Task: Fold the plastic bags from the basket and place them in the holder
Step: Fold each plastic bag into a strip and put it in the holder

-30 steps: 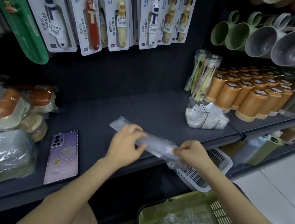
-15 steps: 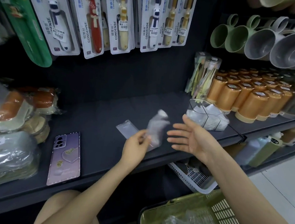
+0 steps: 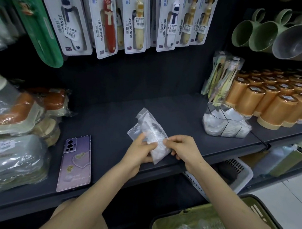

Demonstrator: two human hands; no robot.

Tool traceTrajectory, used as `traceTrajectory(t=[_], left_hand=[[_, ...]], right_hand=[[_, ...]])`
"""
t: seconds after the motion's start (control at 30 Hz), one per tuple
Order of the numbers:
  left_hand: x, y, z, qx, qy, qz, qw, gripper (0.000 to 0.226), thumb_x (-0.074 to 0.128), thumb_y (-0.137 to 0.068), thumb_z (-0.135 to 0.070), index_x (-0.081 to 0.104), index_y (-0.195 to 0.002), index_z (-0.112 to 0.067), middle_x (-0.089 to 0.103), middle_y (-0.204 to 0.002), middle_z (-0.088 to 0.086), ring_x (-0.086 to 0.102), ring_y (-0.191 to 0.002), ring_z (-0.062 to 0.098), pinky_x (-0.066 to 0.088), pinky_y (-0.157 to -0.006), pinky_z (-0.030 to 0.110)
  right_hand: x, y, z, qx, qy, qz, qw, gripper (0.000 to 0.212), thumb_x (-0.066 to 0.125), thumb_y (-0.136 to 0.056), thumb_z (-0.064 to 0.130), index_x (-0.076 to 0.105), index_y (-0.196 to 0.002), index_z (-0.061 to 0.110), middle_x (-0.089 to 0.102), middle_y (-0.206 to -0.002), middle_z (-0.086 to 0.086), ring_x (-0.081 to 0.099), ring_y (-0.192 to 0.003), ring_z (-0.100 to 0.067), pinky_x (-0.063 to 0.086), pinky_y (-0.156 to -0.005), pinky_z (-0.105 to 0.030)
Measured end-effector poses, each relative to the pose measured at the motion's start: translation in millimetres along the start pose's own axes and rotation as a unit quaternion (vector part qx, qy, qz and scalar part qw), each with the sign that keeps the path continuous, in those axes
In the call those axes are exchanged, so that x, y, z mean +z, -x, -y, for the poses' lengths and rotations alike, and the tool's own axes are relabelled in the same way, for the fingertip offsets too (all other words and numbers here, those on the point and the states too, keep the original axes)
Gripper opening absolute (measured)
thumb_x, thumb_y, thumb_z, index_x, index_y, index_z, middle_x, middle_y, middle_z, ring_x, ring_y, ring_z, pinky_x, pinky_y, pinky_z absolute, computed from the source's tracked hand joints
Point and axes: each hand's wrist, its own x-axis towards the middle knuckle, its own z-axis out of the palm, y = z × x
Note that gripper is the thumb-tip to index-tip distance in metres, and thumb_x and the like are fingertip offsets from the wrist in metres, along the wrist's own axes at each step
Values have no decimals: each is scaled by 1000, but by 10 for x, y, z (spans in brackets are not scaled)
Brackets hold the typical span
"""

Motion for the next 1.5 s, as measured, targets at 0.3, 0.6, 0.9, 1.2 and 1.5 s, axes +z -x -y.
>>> traceTrajectory(t=[0.3, 0.6, 0.9, 1.2, 1.5], left_hand=[[-174, -19, -69, -31, 34, -4, 999, 22, 57, -95, -14, 59, -117, -16, 72, -107, 8, 71, -95, 25, 58, -78, 44], [-394, -361, -235, 51, -153, -193, 968, 41, 56, -95, -16, 43, -133, -9, 61, -93, 7, 62, -81, 21, 53, -77, 33], [-325, -332, 83, 308, -635, 36, 707, 70, 10, -92, -56, 47, -142, -24, 41, -150, 0, 27, -144, 20, 6, -119, 28], [-87, -86, 264, 178, -713, -15, 679, 54, 8, -103, -44, 20, -153, -28, 12, -162, -1, 2, -150, 22, -10, -117, 30], [-84, -34, 339, 144, -707, -40, 691, 53, 4, -103, -43, 7, -154, -28, 4, -162, -1, -5, -149, 16, -12, -117, 28]], right_hand=[[39, -35, -22, -5, 53, 74, 996, 11, 60, -91, 6, 64, -81, 9, 42, -42, 9, 26, -33, -4, 22, -33, -15], [-29, -135, 9, 41, 128, 85, 987, 8, 62, -88, 6, 66, -83, 1, 40, -49, 1, 27, -32, -5, 21, -34, -17], [-170, -186, -26, 40, 148, 135, 979, 8, 64, -88, 9, 68, -82, 5, 36, -47, 2, 25, -36, -6, 19, -38, -19], [-224, -52, -113, -118, 261, -34, 957, 20, 58, -94, 25, 72, -108, 21, 72, -95, 6, 62, -68, -8, 48, -70, -23], [143, 74, -790, -328, 519, -103, 783, 63, 9, -105, 36, 63, -126, 12, 62, -130, -2, 55, -125, -21, 27, -110, -41]])
